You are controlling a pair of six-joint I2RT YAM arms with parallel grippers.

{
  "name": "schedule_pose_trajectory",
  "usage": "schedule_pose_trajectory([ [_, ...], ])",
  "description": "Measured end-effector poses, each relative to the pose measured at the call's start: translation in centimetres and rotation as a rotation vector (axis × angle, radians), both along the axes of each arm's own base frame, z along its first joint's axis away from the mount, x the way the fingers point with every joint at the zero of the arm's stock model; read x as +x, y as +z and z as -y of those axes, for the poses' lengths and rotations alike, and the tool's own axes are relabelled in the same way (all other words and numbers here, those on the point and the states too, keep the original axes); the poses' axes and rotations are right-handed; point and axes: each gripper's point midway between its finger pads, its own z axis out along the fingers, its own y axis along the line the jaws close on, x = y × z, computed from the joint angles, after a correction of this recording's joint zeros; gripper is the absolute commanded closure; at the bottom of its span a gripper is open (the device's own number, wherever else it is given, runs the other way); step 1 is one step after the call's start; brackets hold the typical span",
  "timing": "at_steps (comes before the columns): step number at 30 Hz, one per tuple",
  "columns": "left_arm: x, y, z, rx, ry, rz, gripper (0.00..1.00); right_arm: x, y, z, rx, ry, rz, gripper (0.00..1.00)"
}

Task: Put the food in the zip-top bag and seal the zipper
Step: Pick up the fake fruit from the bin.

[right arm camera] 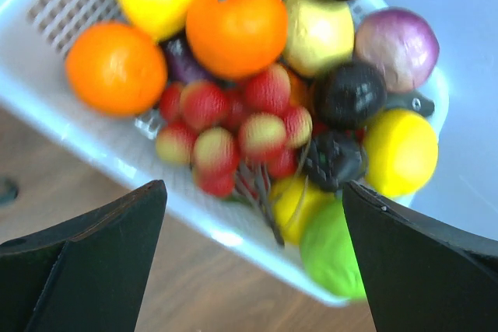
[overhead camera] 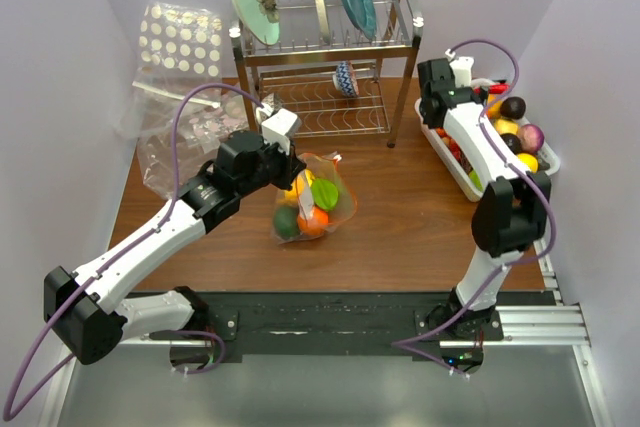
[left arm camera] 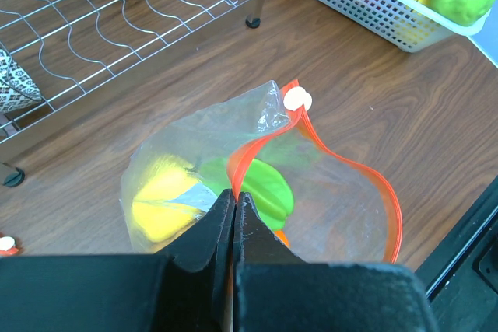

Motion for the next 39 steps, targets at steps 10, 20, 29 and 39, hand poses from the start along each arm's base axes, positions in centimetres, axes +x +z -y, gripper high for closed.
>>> schedule_pose_trajectory([
  [10, 0.2, 0.0, -0.2, -0.001, 0.006, -0.001, 1.0, 6.8, -3.8, 3.0, 0.048, -0.05, -0.031, 0.01],
  [20, 0.3, 0.0, -0.3, 0.001, 0.012, 0.0, 1.0, 7.8, -7.5, 5.5, 0.039, -0.096, -0.092, 0.01],
  [29, 0.4, 0.0, -0.4, 0.003, 0.017, 0.002, 1.0, 8.3, -7.5, 6.8, 0.015, -0.123, -0.067, 0.11],
  [39, 0.4, 0.0, -0.4, 0.004, 0.018, 0.003, 1.0, 8.1, -7.8, 8.1, -0.029, -0.161, -0.046, 0.34],
])
